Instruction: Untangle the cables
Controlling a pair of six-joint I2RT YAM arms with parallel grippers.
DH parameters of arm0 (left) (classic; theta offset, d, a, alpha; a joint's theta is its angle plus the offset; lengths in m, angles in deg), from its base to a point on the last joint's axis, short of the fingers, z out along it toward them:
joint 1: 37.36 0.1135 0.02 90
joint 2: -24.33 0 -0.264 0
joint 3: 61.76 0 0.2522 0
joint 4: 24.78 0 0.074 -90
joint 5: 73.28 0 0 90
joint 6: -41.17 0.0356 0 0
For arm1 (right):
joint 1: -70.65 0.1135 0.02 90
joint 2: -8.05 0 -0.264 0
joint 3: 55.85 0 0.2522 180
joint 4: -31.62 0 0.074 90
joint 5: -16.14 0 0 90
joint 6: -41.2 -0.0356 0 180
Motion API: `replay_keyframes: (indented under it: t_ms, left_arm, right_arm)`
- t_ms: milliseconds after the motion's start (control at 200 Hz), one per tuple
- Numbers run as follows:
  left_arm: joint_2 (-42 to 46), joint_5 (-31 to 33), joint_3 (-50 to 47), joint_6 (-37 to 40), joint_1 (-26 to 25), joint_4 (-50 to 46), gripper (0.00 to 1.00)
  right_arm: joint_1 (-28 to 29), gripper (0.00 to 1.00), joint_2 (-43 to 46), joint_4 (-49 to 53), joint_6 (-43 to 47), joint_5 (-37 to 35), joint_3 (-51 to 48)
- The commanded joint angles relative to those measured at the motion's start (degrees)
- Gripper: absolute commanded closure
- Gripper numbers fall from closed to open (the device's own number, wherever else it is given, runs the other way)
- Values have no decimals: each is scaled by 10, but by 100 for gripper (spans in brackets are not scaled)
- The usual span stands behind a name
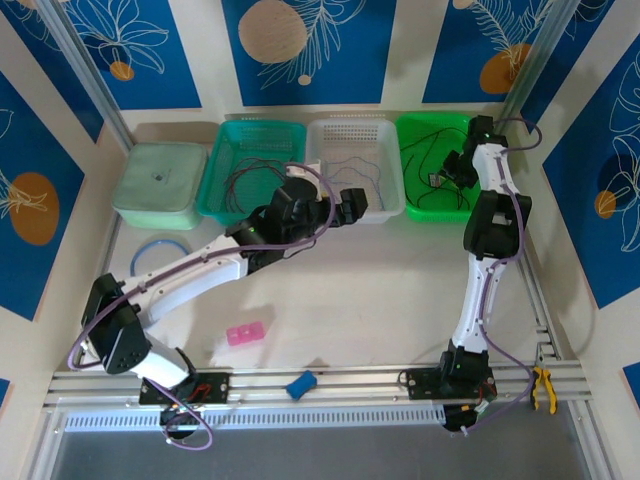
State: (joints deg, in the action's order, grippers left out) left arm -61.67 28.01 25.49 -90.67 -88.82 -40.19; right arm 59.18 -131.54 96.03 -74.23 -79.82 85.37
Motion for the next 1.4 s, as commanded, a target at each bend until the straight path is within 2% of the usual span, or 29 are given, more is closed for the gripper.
replay_keyframes:
  t_ms: [0,65,150,315,445,455,475,485,565,685,800,865,955,995,1095,1171,1271,1396]
  left_arm:
    - [32,22,-15,9,2,-13,1]
    - [45,26,-23,11,6,-21,1]
    - [63,26,-40,17,16,-24,1]
    - [127,47,-94,34,39,-33,1]
    - [208,60,-150,60,74,-59,1]
    - [215,60,-154,62,78,-61,1]
    - [228,64,-165,63,86,-69,1]
    - [235,67,-171,65,90,-72,1]
    - [291,80,-221,89,129,-84,1]
    - [378,95,-295,198,182,-59,0]
    - [428,145,-359,339,216,-10,1]
    - [450,171,-406,425,231,48,1]
    - [468,185,-493,543,245,188,1]
    - [468,185,-525,569,254,242,1]
    - [435,180,-553,542,298,269,0]
    - [400,170,-572,536,311,310,1]
    - [319,152,-601,489,332,417,0]
    - [190,126,-613,516,340,536,1]
  right_arm:
    - [6,52,78,4,21,-6,-19]
    - [8,42,120,-12,29,-14,-51]
    - [6,38,172,-34,37,-19,-99]
    - [-12,36,267,-61,36,7,-183]
    - [-7,32,387,-154,65,53,-330]
    - [-5,30,398,-164,67,53,-344]
    - [-2,7,418,-180,72,53,-371]
    - [-1,1,429,-191,73,53,-384]
    - [8,1,508,-256,75,51,-486]
    - [27,1,613,-343,62,39,-628]
    - [75,1,701,-495,100,14,-798]
    - [99,1,734,-561,119,-19,-876]
    - [98,1,753,-613,125,-38,-944]
    - [96,1,753,-650,135,-47,-974]
    - [84,1,738,-716,133,-55,-1019]
    - [77,1,719,-768,124,-58,-1042]
    - [75,1,679,-874,129,-64,-1074]
    - [77,1,613,-971,123,-55,-1083]
